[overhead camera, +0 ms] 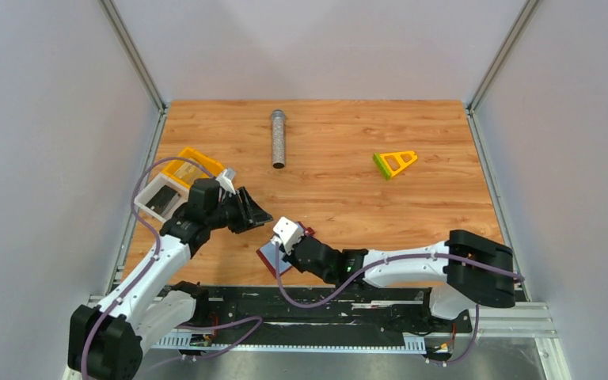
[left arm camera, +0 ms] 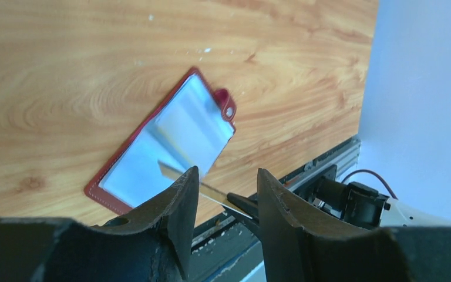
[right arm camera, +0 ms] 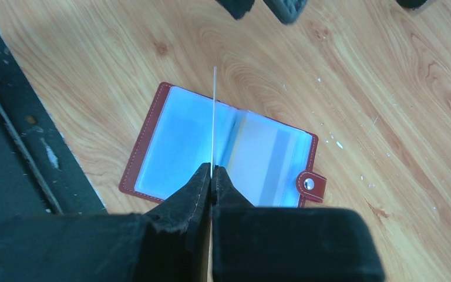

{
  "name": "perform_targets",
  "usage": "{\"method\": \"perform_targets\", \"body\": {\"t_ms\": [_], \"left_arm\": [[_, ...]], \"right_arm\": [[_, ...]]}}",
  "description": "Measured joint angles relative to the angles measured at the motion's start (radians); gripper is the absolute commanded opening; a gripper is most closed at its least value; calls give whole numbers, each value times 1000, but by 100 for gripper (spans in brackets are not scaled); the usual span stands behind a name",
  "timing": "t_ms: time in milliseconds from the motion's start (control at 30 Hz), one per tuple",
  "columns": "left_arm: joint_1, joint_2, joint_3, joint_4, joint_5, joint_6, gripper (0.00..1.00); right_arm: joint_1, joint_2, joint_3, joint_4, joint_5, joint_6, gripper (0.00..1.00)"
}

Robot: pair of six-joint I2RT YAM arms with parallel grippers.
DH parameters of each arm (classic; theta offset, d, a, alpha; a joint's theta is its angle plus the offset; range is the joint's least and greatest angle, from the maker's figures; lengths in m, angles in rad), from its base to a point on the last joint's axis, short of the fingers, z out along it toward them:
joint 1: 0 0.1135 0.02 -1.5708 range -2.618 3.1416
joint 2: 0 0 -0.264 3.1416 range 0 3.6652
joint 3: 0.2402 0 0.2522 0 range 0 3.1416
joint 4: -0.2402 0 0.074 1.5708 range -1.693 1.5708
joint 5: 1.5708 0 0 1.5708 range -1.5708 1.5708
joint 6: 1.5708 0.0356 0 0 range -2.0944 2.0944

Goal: Take the credit cards out of the card holder
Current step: Remove the credit card from the card holder.

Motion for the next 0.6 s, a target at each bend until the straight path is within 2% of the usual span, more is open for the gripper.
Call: {"method": "perform_targets", "body": {"t_ms": [200, 467, 600], "left_arm": [[0, -61, 63, -63, -19, 82, 50], [0, -77, 82, -87, 66, 183, 52], [0, -90, 82, -58, 131, 194, 53]], "right_arm": [[-76, -143, 0, -91, -127, 79, 0], [-388, -315, 22, -280, -506, 233, 0], [-484, -366, 45, -333, -640, 282, 0]]}}
